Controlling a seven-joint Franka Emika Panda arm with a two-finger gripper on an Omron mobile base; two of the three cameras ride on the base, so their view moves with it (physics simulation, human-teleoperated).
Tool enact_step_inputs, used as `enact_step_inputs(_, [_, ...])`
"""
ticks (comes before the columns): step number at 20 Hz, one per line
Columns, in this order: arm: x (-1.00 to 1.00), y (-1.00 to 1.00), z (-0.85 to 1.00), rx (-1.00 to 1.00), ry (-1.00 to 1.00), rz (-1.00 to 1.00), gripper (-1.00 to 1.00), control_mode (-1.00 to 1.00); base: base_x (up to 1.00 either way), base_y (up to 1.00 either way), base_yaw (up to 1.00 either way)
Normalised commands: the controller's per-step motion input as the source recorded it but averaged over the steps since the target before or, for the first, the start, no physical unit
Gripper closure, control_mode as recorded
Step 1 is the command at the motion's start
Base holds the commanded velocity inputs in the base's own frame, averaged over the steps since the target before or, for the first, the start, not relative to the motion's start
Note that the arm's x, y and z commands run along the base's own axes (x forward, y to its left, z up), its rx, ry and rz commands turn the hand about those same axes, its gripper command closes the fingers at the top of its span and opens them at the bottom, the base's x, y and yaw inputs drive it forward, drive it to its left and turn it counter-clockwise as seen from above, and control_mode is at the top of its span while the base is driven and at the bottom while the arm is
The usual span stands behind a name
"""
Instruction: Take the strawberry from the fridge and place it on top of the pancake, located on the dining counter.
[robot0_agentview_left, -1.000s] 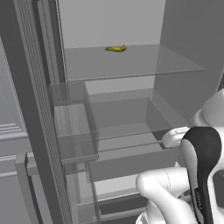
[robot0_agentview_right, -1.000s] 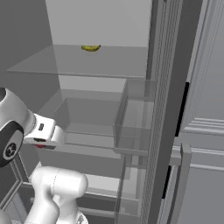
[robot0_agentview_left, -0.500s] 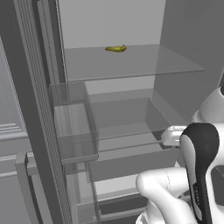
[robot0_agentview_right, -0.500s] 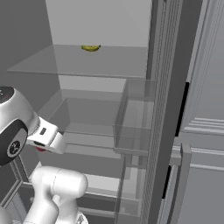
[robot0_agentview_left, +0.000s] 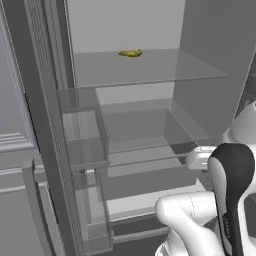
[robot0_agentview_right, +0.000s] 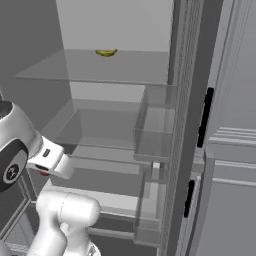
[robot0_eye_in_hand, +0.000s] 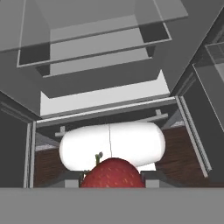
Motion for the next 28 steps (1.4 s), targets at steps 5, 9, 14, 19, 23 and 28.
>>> enact_step_inputs(5, [0.0, 0.0, 0.0, 0.0, 0.0, 0.0, 1.0, 1.0, -0.99, 0.01, 0.0])
enact_step_inputs(9, [0.0, 0.0, 0.0, 0.0, 0.0, 0.0, 1.0, 1.0, -0.97, 0.1, 0.07])
enact_step_inputs(14, [0.0, 0.0, 0.0, 0.0, 0.0, 0.0, 1.0, 1.0, -1.0, 0.0, 0.21])
enact_step_inputs(19, [0.0, 0.0, 0.0, 0.0, 0.0, 0.0, 1.0, 1.0, -1.0, 0.13, 0.32])
enact_step_inputs(23, [0.0, 0.0, 0.0, 0.0, 0.0, 0.0, 1.0, 1.0, -0.89, 0.32, 0.6])
enact_step_inputs(28, [0.0, 0.0, 0.0, 0.0, 0.0, 0.0, 1.0, 1.0, -0.49, 0.17, 0.82])
